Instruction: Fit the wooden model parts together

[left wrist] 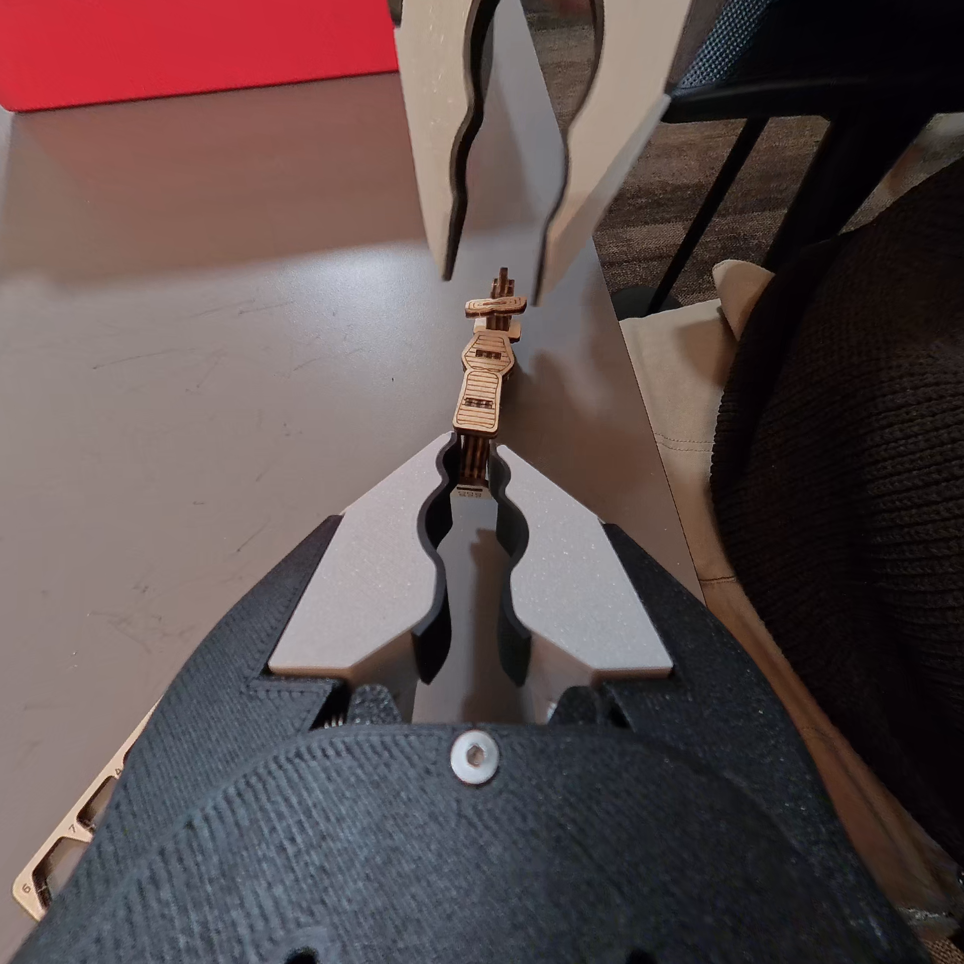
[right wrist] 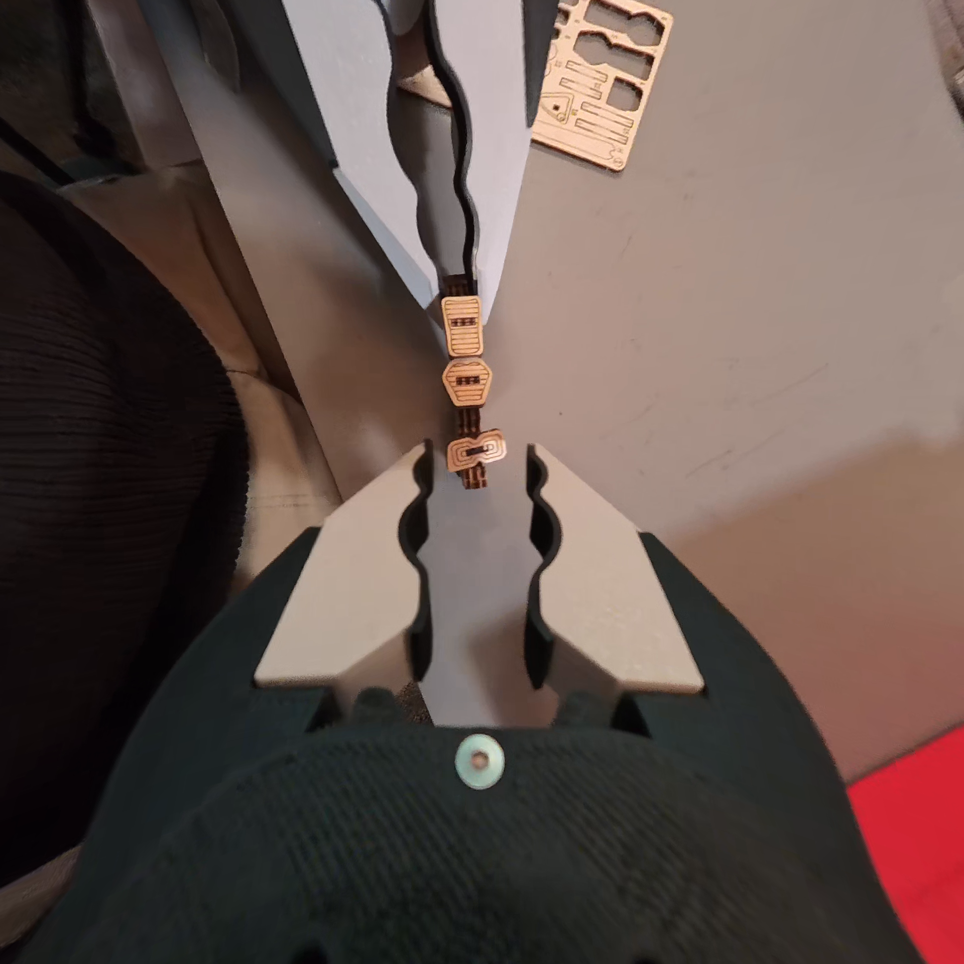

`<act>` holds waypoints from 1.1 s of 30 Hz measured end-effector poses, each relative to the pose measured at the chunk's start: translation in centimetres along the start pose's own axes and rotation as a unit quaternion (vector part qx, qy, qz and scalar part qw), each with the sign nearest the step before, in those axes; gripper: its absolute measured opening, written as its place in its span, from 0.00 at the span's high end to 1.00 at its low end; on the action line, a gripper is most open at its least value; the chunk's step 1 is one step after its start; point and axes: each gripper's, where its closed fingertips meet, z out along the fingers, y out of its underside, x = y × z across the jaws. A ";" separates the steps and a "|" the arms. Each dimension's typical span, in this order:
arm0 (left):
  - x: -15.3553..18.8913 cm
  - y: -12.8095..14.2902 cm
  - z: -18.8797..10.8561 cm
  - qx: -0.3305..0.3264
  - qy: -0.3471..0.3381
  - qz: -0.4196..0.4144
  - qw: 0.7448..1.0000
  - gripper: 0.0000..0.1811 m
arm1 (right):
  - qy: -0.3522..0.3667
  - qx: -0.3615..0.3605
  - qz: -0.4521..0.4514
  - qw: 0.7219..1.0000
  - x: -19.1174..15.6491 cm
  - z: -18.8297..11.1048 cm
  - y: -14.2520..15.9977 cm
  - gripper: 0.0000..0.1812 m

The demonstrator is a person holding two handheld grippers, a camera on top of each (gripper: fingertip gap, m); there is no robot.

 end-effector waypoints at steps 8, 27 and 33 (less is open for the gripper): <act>0.1 0.0 0.0 0.000 0.001 0.000 1.000 0.95 | -0.032 -0.002 0.002 0.999 -0.5 1.0 0.6 0.79; 0.1 0.0 0.0 0.000 0.000 0.000 1.000 0.95 | 0.009 -0.026 0.017 0.999 0.3 0.1 0.5 0.87; 0.5 -0.6 0.1 0.012 0.009 0.000 1.000 0.95 | 0.021 -0.032 0.069 0.997 1.6 -1.5 1.2 0.88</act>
